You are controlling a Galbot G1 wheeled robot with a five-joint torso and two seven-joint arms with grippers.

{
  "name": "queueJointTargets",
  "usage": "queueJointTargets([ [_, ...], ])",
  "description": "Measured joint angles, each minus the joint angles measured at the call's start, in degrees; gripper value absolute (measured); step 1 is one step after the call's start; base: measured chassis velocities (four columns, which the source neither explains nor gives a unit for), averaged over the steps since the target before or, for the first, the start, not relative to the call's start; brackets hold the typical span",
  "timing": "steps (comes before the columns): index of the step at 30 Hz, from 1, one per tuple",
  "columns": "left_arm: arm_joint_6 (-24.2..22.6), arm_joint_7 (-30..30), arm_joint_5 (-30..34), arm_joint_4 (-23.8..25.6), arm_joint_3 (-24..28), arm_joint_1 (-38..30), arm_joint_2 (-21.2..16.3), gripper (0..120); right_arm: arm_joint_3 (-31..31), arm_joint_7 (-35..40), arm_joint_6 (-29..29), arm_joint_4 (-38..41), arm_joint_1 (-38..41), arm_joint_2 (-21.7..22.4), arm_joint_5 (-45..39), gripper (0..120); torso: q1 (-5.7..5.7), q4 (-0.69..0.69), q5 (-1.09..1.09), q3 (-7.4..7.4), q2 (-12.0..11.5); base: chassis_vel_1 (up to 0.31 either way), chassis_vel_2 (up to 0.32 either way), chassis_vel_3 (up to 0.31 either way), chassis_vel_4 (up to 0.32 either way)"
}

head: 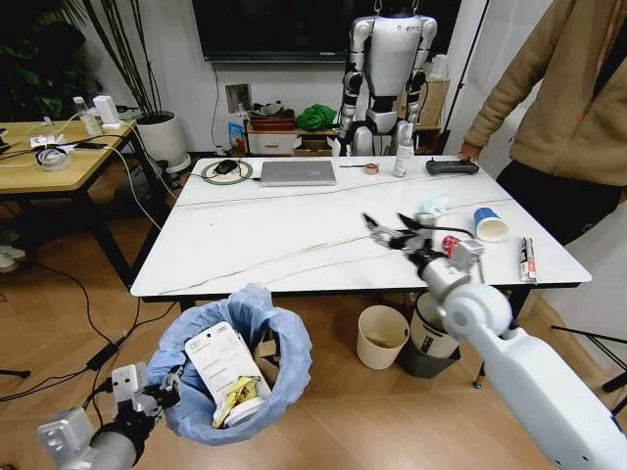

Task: Pick up the trash bin and place the trash from the table into it.

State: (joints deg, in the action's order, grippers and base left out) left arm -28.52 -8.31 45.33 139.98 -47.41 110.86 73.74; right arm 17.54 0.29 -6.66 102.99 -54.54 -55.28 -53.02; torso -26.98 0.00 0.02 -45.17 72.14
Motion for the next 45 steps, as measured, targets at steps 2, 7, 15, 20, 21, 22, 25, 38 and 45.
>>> queueJointTargets([
  [2, 0.11, 0.16, -0.2, -0.27, 0.15, -0.16, -0.43, 0, 4.47, -5.02, 2.05, -1.01, -3.05, 0.14, 0.31, 100, 0.0, 0.0, 0.01, 0.0, 0.0, 0.0, 0.0, 0.0, 0.0],
  [7, 0.2, 0.37, -0.45, -0.73, 0.51, -1.02, -0.93, 0, 12.46, -8.18, 3.1, -0.21, -9.35, 0.54, 2.66, 100, 0.01, -0.01, 0.01, 0.01, 0.0, 0.0, 0.0, 0.0, 0.0],
  [15, 0.27, 0.54, -0.58, -1.12, 0.9, -1.41, -1.42, 0, 24.07, -11.54, 3.06, 2.69, -20.71, -1.78, 3.07, 100, 0.01, -0.01, -0.01, 0.01, 0.01, 0.0, 0.0, 0.0, 0.0],
  [20, 0.3, 0.64, -0.51, -1.12, 1.01, -1.3, -1.44, 0, 26.79, -13.24, 3.34, 3.22, -23.55, -4.43, 3.23, 100, 0.01, -0.01, -0.01, 0.01, 0.01, 0.0, 0.0, 0.0, 0.0],
  [21, 0.33, 0.7, -0.51, -1.12, 1.08, -1.28, -1.5, 0, 27.42, -13.63, 3.55, 3.23, -24.1, -5.54, 3.46, 100, 0.01, 0.0, -0.02, 0.01, 0.01, 0.0, 0.0, 0.0, 0.0],
  [22, 0.36, 0.73, -0.5, -1.15, 1.11, -1.28, -1.51, 0, 27.68, -13.84, 3.68, 3.23, -24.3, -6.02, 3.53, 100, 0.01, 0.0, -0.01, 0.01, 0.01, 0.0, 0.0, 0.0, 0.0],
  [25, 0.51, 0.83, -0.49, -1.26, 1.26, -1.33, -1.45, 0, 28.56, -14.38, 3.93, 3.21, -24.86, -6.93, 3.66, 100, 0.01, 0.01, -0.02, 0.01, 0.01, 0.0, 0.0, 0.0, 0.0],
  [38, 0.59, 0.94, -0.68, -1.33, 2.08, -1.6, -0.68, 0, 30.46, -15.95, 4.72, 3.03, -26.03, -7.08, 3.48, 100, 0.01, -0.01, 0.0, 0.01, 0.01, -0.106, -0.105, 0.1, 0.092],
  [45, 0.68, 1.04, -0.8, -1.21, 2.08, -1.3, -0.66, 0, 30.39, -16.44, 5.06, 2.67, -26.07, -7.95, 3.53, 100, 0.01, 0.02, -0.03, 0.01, 0.01, -0.094, -0.081, 0.094, 0.092],
])
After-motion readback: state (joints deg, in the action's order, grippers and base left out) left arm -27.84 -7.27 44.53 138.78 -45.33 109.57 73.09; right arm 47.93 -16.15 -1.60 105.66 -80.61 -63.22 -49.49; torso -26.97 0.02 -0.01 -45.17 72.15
